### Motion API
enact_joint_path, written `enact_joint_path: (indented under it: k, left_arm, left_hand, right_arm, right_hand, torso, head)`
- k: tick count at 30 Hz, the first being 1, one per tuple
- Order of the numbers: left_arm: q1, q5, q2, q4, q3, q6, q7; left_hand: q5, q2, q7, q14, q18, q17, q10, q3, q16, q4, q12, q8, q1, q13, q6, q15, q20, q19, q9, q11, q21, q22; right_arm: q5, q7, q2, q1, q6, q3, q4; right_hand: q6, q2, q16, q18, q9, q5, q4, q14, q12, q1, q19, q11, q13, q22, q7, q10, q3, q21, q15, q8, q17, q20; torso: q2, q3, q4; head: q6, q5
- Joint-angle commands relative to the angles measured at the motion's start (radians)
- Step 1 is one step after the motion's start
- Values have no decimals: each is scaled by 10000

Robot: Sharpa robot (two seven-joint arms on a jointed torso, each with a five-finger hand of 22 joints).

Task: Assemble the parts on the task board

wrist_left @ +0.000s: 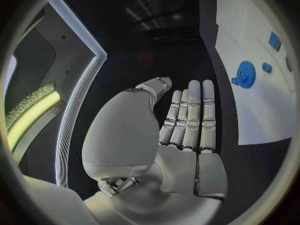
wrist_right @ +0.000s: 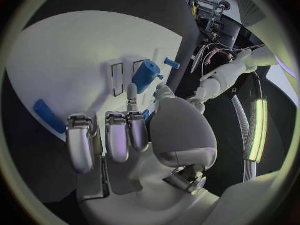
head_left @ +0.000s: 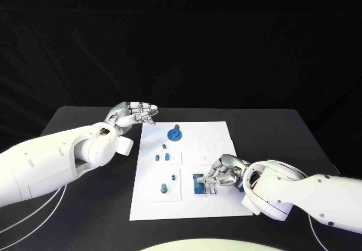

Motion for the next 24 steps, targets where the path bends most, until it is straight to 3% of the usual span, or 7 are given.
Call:
enact_joint_path:
  k: [1,9,24]
  left_arm:
    - [-5,15,-4,30,7,124,36]
    - [-5,17,-10,29,7,125,26]
    - [-5,13,-21,42,6,132,-26]
  left_hand:
    - [29,15,15,-79,78,6,-52,-3,16,32,58,30,-65,-11,-86,-20,-11,-42,-10,-21,-55,-9]
    - [30,22,16,-89,78,6,-61,1,16,36,64,33,-63,-11,-92,-18,-8,-47,-10,-19,-63,-12]
    - [31,35,16,-100,78,7,-69,7,18,42,73,40,-61,-9,-92,-15,-5,-51,-9,-17,-73,-16]
  right_arm:
    - [-126,572,-115,-11,197,-2,145]
    - [-86,905,-348,-51,501,-3,427]
    - [-319,550,-79,-165,686,-4,167]
  right_hand:
    - [-94,-29,2,-142,-4,-13,-94,816,36,555,1064,-73,2112,2634,-13,692,86,45,-70,24,1408,-79]
    - [-6,-354,25,-142,-98,13,-53,831,114,1544,1064,-93,2180,2634,-33,738,529,45,-85,-75,1491,-93]
    - [51,-364,38,-142,-140,18,-37,838,119,1757,1064,-109,2187,2634,-53,744,784,45,-97,-113,1535,-103]
  torso:
    - [0,-1,-5]
    - [-3,4,-13]
    - [6,-10,9]
  head:
    - [-10,14]
    - [-44,28]
    - [-87,24]
